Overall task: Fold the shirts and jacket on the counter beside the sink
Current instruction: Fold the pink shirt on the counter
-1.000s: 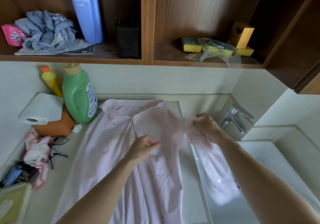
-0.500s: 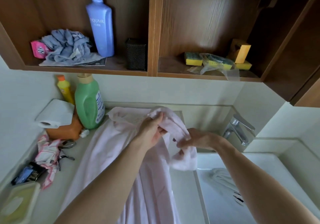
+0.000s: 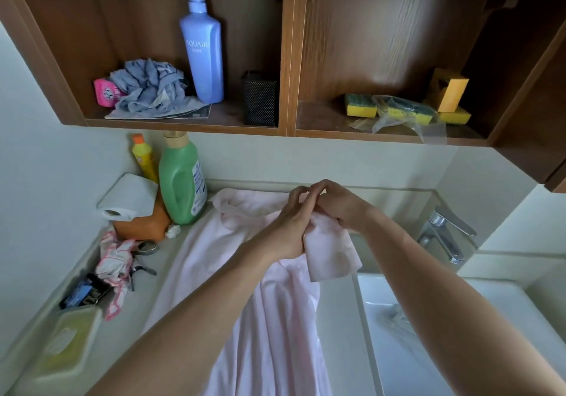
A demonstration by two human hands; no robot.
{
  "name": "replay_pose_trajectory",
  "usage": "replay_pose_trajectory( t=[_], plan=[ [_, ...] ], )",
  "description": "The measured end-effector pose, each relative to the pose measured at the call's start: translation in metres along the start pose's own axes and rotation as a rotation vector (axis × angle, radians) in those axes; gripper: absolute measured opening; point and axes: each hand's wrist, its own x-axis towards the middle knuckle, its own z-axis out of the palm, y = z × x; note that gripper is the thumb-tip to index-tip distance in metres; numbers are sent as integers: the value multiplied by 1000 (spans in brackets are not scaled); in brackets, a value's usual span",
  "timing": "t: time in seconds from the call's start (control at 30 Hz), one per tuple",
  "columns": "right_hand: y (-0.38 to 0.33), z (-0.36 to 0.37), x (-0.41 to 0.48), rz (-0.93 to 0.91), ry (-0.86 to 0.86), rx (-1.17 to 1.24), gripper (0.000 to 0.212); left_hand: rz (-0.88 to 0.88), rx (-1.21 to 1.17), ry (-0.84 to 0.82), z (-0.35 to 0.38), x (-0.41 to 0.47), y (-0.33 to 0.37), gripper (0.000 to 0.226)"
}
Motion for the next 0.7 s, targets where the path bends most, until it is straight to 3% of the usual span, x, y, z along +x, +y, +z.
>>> replay_pose_trajectory(
  t=[0.07, 0.13, 0.17, 0.23, 0.3, 0.37, 0.43, 0.47, 0.57, 0.7],
  plan=[
    [-1, 2, 2, -68, -103, 337, 27, -141, -518, 216, -12, -1, 6, 52],
    [7, 2, 2, -87, -166, 595, 24, -475, -1071, 362, -25, 6, 1, 40],
    [14, 4, 3, -76, -148, 628, 23, -588, -1161, 426, -32, 8, -6, 39],
    [31, 13, 9, -105, -65, 437, 26, -605, -1084, 510, -41, 9, -18, 35],
    [44, 33, 14, -186, -2, 61, 63, -526, -1210, 487, -52, 6, -20, 24],
    [52, 59, 19, -213, 38, -260, 103, -511, -1408, 492, -62, 7, -18, 44],
    [56, 86, 24, -213, 90, -370, 115, -551, -1538, 538, -71, 10, -15, 65],
    [59, 93, 26, -216, 139, -358, 106, -574, -1577, 550, -75, 12, -12, 71],
    [60, 92, 37, -194, 372, -414, 40, -578, -1604, 626, -92, 12, -17, 70],
    [71, 48, 41, -130, 422, -404, 28, -787, -1356, 903, -116, 0, -44, 31]
  ],
)
